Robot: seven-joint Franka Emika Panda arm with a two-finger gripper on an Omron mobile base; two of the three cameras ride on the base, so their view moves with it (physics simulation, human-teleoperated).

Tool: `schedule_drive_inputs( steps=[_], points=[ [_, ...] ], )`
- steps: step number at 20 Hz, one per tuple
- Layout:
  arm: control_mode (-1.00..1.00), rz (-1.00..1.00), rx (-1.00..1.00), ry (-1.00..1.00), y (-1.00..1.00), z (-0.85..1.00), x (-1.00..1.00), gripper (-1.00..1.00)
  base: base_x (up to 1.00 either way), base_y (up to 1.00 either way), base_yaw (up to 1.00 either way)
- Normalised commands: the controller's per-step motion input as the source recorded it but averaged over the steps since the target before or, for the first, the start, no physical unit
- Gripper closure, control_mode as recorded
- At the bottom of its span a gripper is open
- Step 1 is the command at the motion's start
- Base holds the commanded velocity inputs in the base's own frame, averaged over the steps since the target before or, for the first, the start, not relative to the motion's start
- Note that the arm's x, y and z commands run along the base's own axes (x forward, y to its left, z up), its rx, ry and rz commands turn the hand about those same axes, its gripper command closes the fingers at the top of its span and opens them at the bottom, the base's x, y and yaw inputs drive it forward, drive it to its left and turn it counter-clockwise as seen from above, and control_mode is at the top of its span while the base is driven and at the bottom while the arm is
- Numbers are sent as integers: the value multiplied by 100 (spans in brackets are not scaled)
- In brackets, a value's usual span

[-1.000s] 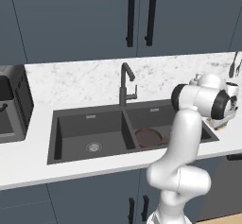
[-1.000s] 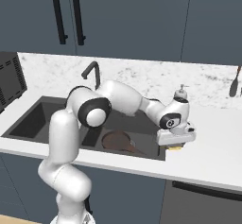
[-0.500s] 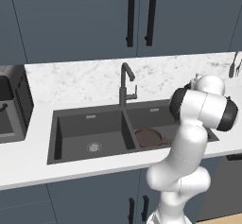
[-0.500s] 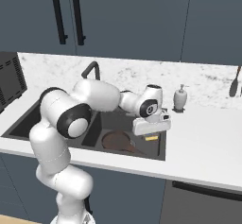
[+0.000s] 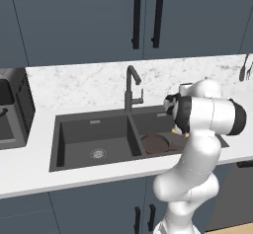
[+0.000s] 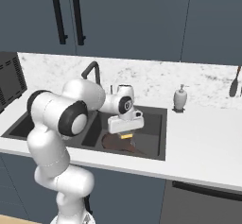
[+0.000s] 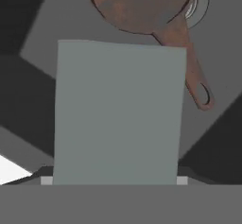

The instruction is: Pick the pan and sponge and place them into the sink. Then turn on the water.

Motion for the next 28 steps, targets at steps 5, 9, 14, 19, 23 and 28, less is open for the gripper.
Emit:
schedule_drive_inputs(
  steps=[5,9,14,19,23,28],
  points=[
    [-100,0,1,0,56,-50,57,100,0,0,0],
    [-100,0,6,0,15,-56,59,100,0,0,0],
    [-100,0,2,0,0,-54,54,100,0,0,0],
    [-100,0,0,0,0,-54,48,100,0,0,0],
    [-100,0,0,0,0,-53,46,100,0,0,0],
    [-100,0,0,-1,0,-42,27,100,0,0,0]
  ],
)
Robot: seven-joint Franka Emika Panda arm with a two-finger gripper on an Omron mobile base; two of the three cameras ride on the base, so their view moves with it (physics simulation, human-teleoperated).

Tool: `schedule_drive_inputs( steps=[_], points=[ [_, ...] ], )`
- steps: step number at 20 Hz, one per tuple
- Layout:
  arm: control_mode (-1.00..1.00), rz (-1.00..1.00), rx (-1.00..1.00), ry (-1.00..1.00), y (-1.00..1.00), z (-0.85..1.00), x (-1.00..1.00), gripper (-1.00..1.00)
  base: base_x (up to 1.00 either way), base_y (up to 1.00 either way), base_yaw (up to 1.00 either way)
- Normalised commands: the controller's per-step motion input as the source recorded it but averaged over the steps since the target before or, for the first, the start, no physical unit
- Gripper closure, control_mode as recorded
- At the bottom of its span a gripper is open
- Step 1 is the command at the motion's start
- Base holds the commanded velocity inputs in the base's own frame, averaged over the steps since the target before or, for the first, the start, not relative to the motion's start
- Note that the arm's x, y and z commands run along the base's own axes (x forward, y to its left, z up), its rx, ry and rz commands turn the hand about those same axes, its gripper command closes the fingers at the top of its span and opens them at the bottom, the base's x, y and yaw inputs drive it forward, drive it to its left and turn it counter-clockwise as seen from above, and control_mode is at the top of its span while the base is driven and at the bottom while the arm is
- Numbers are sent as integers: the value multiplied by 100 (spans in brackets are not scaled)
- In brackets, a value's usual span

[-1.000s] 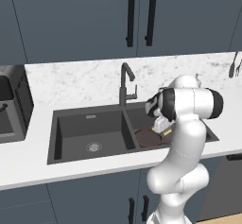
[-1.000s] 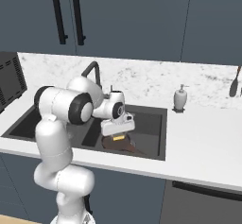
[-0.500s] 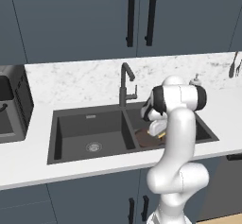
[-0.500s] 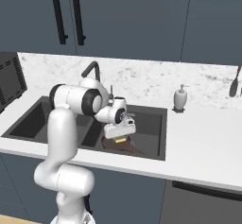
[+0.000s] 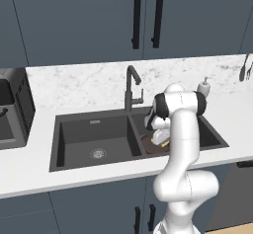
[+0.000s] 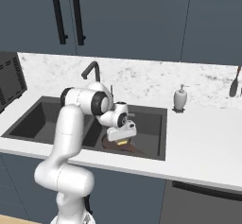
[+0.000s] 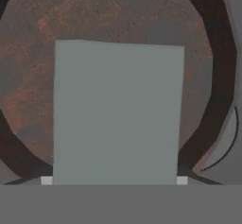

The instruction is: Pick the pan and sponge and place them into the sink. Then turn on the water.

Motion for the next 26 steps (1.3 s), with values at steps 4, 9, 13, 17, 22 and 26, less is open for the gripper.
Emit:
schedule_drive_inputs(
  steps=[4,9,13,17,22,26],
  points=[
    [-100,0,4,0,0,-27,19,100,0,0,0],
    [-100,0,6,0,0,-16,23,100,0,0,0],
    [-100,0,1,0,-1,-2,5,-100,0,0,0],
    [-100,0,0,0,0,0,0,-100,0,0,0],
    [-100,-5,0,0,3,6,-5,-100,0,0,0],
    [-100,-16,6,-3,14,54,-23,-100,0,0,0]
  ],
)
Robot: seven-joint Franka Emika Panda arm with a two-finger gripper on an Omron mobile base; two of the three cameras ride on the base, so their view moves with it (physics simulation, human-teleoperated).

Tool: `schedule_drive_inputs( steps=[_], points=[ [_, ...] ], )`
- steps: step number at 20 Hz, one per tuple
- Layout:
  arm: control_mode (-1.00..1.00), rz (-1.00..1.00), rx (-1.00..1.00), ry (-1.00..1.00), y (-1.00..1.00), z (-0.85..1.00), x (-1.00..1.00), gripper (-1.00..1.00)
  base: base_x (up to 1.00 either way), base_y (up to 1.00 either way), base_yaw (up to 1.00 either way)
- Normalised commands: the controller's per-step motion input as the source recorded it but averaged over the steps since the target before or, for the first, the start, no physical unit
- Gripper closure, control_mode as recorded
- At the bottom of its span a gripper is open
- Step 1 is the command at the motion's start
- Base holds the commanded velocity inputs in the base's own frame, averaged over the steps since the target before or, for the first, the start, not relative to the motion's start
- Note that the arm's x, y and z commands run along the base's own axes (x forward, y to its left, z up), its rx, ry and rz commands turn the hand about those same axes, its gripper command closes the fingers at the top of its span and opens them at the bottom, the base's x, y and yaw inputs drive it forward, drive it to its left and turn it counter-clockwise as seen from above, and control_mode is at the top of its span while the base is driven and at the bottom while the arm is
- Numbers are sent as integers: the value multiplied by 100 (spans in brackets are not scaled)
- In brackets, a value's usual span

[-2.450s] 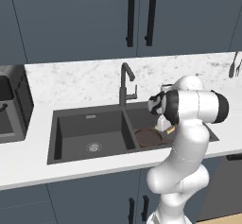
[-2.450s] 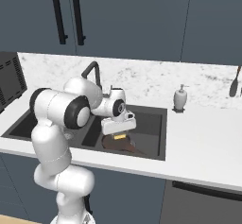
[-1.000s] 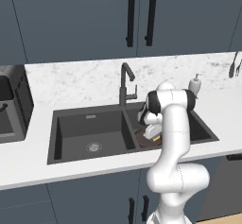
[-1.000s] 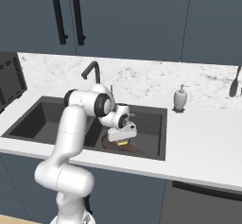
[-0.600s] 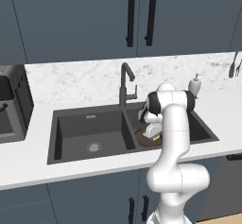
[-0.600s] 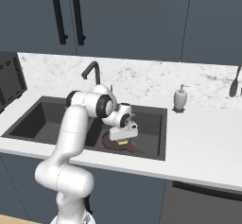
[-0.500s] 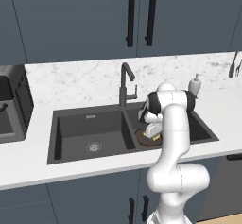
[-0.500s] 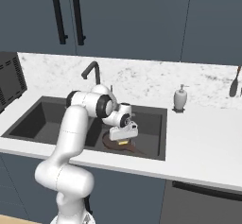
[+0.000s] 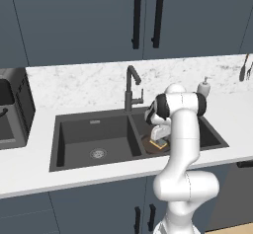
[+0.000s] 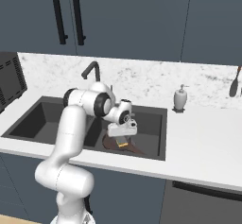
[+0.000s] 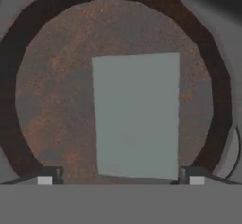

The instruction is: Pick the pan and sponge and place them into the sink. Then turn on the water.

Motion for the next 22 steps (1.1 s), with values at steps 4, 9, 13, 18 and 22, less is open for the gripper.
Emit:
schedule_drive_inputs(
  steps=[4,9,13,18,22],
  points=[
    [-100,-18,10,-2,14,96,-40,-100,0,0,0],
    [-100,-20,16,-11,24,100,-37,-100,0,0,0],
    [-100,-24,12,-10,24,96,-28,-100,0,0,0],
    [-100,-21,8,-3,5,57,-5,-100,0,0,0],
    [-100,0,0,-1,0,0,0,-100,0,0,0]
  ],
)
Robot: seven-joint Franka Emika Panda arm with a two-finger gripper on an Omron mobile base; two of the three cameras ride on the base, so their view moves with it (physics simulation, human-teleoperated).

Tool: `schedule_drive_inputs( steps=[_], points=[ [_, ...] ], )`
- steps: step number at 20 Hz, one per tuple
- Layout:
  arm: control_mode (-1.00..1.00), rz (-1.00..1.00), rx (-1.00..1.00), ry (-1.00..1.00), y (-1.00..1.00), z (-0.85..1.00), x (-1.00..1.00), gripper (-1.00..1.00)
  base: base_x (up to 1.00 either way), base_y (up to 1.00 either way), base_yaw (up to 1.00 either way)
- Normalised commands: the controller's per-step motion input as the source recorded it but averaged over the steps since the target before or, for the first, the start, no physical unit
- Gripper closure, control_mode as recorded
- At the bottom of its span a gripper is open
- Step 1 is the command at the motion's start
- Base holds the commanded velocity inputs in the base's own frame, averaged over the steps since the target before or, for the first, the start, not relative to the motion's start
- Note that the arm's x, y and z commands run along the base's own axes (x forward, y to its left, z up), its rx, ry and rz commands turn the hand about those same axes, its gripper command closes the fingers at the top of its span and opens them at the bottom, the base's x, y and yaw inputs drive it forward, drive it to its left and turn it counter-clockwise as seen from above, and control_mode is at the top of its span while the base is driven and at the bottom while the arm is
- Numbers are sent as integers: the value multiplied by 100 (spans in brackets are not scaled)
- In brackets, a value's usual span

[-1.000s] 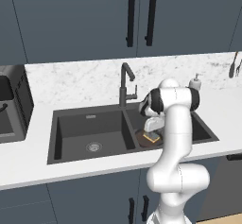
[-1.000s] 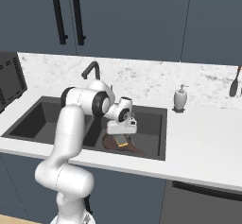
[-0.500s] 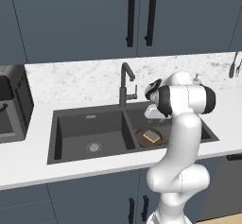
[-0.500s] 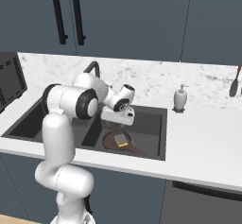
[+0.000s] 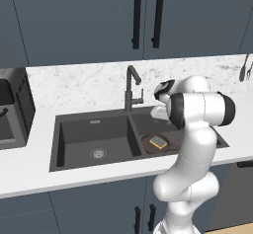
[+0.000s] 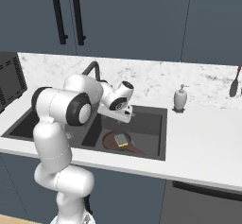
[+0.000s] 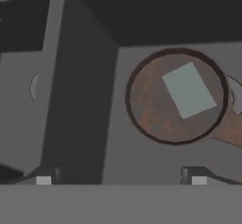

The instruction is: Pick the pan and sponge and place them into the sink. Then turn on the water.

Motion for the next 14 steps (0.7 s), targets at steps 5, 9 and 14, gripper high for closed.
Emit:
schedule_drive_inputs(
  steps=[5,9,14],
  points=[
    [-100,-7,16,-20,5,7,6,-100,0,0,0],
    [-100,-18,26,-21,3,25,29,-100,0,0,0],
    [-100,-20,14,-12,16,23,28,-100,0,0,0]
  ],
)
